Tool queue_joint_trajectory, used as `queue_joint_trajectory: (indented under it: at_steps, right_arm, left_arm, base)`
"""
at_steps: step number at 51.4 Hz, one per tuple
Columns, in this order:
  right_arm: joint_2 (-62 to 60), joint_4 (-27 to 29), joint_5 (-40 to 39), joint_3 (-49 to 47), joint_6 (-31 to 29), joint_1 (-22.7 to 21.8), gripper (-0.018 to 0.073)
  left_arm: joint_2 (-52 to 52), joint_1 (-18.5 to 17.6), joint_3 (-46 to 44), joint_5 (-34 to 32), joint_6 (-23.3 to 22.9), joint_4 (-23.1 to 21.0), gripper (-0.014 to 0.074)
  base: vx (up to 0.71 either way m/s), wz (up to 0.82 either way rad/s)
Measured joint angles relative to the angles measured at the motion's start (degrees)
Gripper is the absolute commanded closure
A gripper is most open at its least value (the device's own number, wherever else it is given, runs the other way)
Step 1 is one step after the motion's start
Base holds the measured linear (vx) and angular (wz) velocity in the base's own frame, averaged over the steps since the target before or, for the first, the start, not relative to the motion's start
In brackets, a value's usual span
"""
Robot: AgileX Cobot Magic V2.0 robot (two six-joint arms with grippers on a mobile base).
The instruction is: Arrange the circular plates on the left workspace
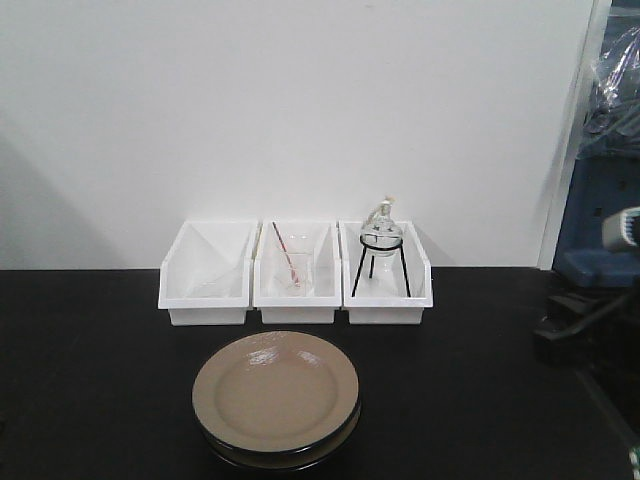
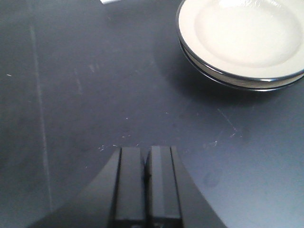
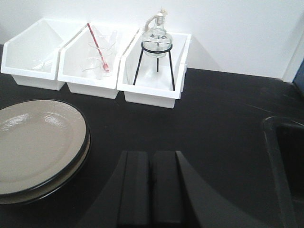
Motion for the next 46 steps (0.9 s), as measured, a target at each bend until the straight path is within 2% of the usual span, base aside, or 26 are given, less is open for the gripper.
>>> queue_joint_trajectory:
  at_steps: [9, 16, 34, 46]
  right_arm:
    - [-7.18, 0.18, -8.19, 10.13, 0.00, 0.00, 0.0564]
    - [-9.58, 0.40, -12.03, 14.04, 0.00, 0.00, 0.0564]
    - [-9.98, 0.63, -11.09, 16.15, 0.00, 0.00, 0.0564]
    - [-9.98, 0.64, -10.77, 16.15, 0.00, 0.00, 0.0564]
  left_arm:
    - [-11.52, 0.00, 9.94, -9.09, 3.46, -6.91, 0.0597]
    - [-17.55, 0.00, 13.91, -11.22, 3.64, -8.21, 0.0597]
    - [-21.01, 0.00, 15.76, -2.25, 3.64, -8.41, 0.0597]
    - [-21.01, 0.00, 15.76, 0.16, 3.64, -8.41, 0.0597]
  base:
    - [0.00, 0.00]
    - [0.00, 0.00]
    - [0.00, 0.00]
    - [0.00, 0.00]
